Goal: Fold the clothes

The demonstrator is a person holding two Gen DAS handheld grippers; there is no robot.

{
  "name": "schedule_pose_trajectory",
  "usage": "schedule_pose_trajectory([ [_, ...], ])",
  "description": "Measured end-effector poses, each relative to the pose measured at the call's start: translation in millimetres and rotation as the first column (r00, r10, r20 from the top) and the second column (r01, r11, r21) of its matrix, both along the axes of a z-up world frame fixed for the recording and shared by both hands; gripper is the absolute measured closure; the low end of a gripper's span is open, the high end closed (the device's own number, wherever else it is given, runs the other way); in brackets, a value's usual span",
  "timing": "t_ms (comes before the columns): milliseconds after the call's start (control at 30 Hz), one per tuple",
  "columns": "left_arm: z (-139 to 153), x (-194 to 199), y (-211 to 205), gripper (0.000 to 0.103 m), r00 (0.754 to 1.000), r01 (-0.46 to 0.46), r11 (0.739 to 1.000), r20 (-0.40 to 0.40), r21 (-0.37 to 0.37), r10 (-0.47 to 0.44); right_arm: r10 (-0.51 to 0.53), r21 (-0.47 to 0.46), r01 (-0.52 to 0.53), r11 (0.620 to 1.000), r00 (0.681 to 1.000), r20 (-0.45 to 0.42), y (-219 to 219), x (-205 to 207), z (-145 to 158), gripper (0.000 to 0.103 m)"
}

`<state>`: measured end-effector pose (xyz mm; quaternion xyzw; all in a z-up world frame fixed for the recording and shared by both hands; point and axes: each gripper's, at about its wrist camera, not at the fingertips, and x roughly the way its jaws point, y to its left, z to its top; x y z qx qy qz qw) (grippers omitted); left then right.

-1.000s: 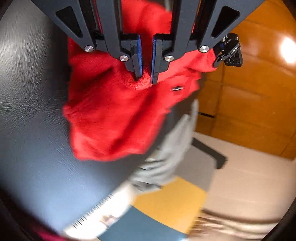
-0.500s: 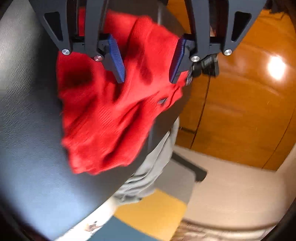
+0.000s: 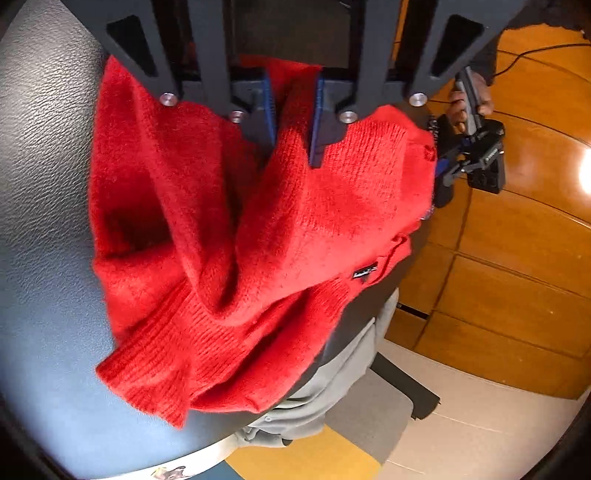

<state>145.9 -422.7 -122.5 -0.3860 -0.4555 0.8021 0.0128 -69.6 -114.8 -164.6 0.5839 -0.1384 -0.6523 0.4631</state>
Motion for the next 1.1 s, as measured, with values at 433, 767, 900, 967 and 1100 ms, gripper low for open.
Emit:
schedule_pose_trajectory([
  [433, 27.6, -28.0, -52.9, 0.096, 0.969, -0.042, 0.982, -0.233, 0.183, 0.085, -0.017, -0.302, 0.016, 0.953, 1.000, 0.000, 12.6, -40.9, 59.2, 0.093],
  [767, -42.3, -70.1, -95.2, 0.096, 0.976, -0.211, 0.948, 0.007, 0.238, 0.216, -0.240, -0.239, 0.303, 0.922, 0.935, 0.261, -3.1, -120.7, -9.2, 0.089],
  [900, -34.7, -60.4, -91.8, 0.092, 0.974, -0.218, 0.952, -0.017, 0.216, 0.227, -0.246, -0.274, 0.329, 0.904, 0.923, 0.295, 9.2, -126.8, -19.4, 0.080],
  [967, -27.5, -54.6, -90.3, 0.089, 0.972, -0.228, 0.955, -0.018, 0.188, 0.235, -0.233, -0.308, 0.318, 0.897, 0.930, 0.283, 15.4, -125.8, -13.6, 0.067],
  [1100, -13.7, -37.8, -91.7, 0.083, 0.959, -0.280, 0.951, -0.011, 0.132, 0.284, -0.203, -0.330, 0.258, 0.908, 0.960, 0.192, 26.5, -119.7, 12.4, 0.036],
])
